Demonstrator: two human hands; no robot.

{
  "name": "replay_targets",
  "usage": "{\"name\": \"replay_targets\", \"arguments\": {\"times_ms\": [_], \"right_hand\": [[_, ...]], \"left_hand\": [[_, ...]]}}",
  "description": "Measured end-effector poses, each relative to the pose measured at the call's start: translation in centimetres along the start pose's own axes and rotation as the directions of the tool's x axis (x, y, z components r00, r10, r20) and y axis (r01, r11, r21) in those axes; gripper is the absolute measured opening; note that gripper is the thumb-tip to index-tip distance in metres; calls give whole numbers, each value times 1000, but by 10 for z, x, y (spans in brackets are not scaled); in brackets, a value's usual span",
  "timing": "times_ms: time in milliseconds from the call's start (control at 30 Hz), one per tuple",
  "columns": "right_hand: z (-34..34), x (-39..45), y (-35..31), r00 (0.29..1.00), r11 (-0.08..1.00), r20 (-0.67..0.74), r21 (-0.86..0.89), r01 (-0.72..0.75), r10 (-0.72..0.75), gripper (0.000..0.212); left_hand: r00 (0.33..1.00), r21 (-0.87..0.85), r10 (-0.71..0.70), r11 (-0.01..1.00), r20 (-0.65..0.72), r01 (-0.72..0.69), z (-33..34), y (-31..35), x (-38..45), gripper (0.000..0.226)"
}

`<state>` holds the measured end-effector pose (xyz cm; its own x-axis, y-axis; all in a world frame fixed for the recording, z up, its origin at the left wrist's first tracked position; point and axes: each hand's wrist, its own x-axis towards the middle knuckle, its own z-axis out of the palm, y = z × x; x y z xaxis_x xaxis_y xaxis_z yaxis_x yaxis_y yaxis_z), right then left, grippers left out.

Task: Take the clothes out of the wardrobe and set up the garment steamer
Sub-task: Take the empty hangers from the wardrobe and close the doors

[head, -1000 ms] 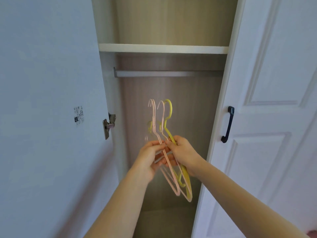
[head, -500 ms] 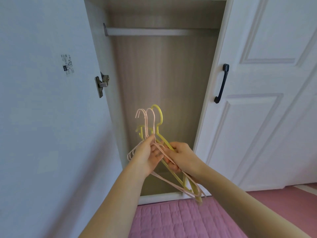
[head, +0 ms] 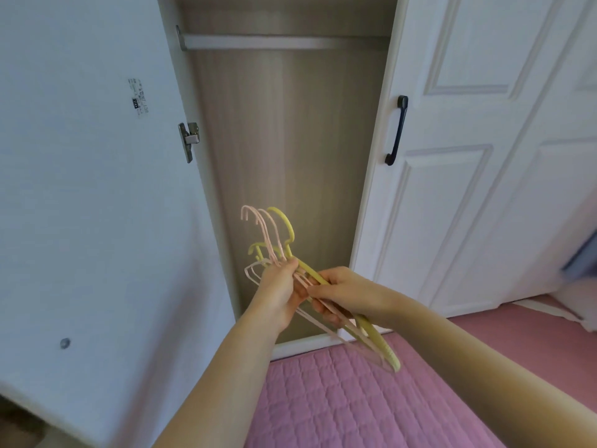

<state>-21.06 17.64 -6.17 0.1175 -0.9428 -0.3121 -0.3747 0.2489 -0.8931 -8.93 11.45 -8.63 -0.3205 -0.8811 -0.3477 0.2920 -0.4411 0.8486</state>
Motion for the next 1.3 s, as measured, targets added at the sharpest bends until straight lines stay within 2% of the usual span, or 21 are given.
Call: {"name": "replay_targets", "arguments": {"times_ms": [67, 167, 300, 367, 433, 533, 633, 800, 900, 1033, 1167, 1300], "right_hand": [[6, -2, -4, 998, 999, 48, -11, -52, 52, 22], [27, -6, -8, 991, 989, 60, 79, -124, 119, 23], [70, -18, -9, 989, 965, -30, 227, -133, 143, 15], [90, -26, -6, 981, 951, -102, 278, -132, 166, 21], [109, -36, -3, 965, 949, -178, 285, -135, 191, 28], [134, -55, -4, 940, 944, -245, 288, -162, 236, 24], [152, -76, -9, 913, 928, -317, 344, -142, 257, 27], [169, -110, -16, 853, 902, -430, 420, -100, 295, 25], [178, -122, -18, 815, 896, -490, 438, -78, 310, 26], [203, -129, -24, 780, 892, -560, 453, 7, 278, 23], [236, -134, -31, 727, 950, -665, 306, 57, 170, 24], [265, -138, -45, 665, 970, -744, 203, 130, 66, 26]], "left_hand": [[1000, 71, 16, 997, 18, -17, -9, -2, -6, 15], [998, 151, 20, 988, 68, -30, -25, -5, -17, 20], [993, 249, 1, 968, 120, -31, -50, -7, -34, 23], [986, 285, -16, 958, 167, -33, -62, -8, -44, 23], [974, 314, -42, 949, 221, -30, -74, -12, -55, 24], [963, 341, -73, 940, 259, -20, -84, -14, -75, 27], [954, 341, -77, 940, 289, -27, -87, -11, -97, 19], [943, 433, 9, 887, 331, -161, -98, -8, -126, 18], [904, 500, 78, 811, 421, -303, -112, -7, -145, 26], [845, 511, 175, 728, 506, -457, -134, 0, -171, 22], [808, 516, 285, 650, 515, -558, -163, 5, -197, 22], [795, 506, 353, 626, 494, -593, -190, 11, -224, 22]]}}
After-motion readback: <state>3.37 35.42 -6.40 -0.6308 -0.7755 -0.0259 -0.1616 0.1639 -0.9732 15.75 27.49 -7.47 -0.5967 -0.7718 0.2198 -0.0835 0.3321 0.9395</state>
